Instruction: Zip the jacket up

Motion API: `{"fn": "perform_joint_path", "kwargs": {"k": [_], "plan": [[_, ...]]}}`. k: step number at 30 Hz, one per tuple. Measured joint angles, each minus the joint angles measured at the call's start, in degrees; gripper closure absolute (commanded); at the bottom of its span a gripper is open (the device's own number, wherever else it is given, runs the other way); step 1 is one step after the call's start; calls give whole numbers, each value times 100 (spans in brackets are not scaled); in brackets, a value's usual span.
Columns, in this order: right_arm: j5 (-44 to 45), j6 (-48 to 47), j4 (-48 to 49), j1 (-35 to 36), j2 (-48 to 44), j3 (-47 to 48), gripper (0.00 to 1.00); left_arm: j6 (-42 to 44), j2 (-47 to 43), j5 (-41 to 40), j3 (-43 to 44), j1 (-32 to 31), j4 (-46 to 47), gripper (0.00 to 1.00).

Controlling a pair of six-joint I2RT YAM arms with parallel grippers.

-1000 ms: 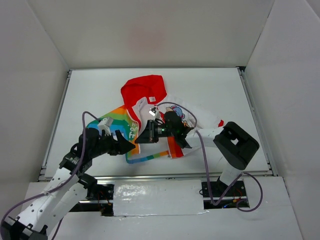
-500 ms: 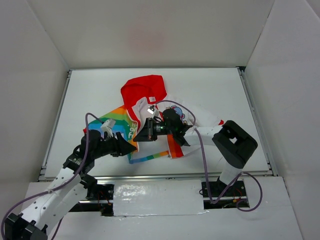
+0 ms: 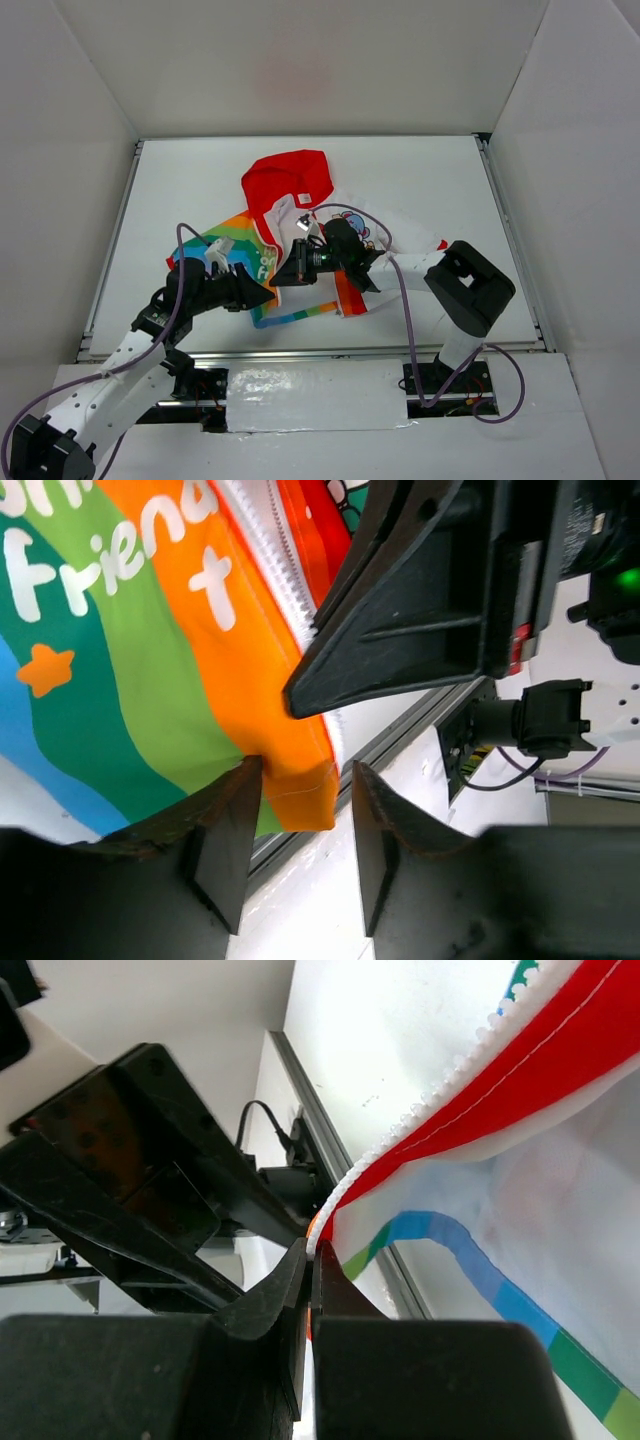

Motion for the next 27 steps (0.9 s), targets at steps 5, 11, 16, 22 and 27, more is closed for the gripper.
{"fn": "perform_joint_path", "kwargs": {"k": [5,11,16,22,27], "plan": [[83,-68,-166,11,0,2,100,-9,109,17,-2,-2,146,54],[203,-94,-372,26,0,48,100,-111,293,83,-39,-28,319,40],[289,-105,-505,28,2,157,100,-107,297,48,-39,-42,260,40],[304,-101,-570,31,4,269,100,-118,389,37,-131,-85,304,46],[304,-101,-592,33,9,273,100,-127,431,39,-177,-103,411,54]]}}
